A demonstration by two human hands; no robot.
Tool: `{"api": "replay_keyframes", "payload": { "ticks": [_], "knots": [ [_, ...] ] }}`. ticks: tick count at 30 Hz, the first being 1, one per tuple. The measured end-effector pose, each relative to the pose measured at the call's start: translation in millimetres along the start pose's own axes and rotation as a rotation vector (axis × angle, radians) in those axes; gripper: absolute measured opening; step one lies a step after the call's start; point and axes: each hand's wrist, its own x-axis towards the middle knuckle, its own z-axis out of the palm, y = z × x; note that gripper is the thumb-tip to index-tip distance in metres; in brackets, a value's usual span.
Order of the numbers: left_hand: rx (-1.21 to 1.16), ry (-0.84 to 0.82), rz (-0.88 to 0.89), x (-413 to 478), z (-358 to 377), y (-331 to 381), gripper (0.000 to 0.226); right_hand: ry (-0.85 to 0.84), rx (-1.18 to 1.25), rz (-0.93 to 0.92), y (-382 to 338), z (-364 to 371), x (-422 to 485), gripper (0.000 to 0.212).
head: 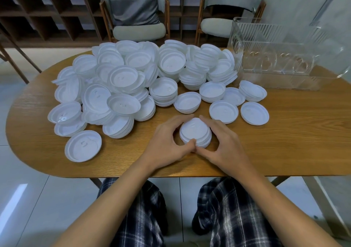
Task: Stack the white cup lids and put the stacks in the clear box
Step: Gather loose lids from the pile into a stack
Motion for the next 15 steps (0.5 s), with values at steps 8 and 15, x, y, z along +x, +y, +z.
{"api": "replay_keyframes", "payload": {
  "ticks": [8, 15],
  "knots": [
    [0.005, 0.041, -0.031, 2.4, 2.7, 1.5, 0.071, 0.004, 0.017, 0.033, 1.8, 0.5, 1.0, 0.102],
    [0.004, 0.050, -0.030, 1.8, 4.2, -1.4, 0.071, -0.008, -0.008, 0.052, 2.9, 0.4, 0.3, 0.104]
  ]
}}
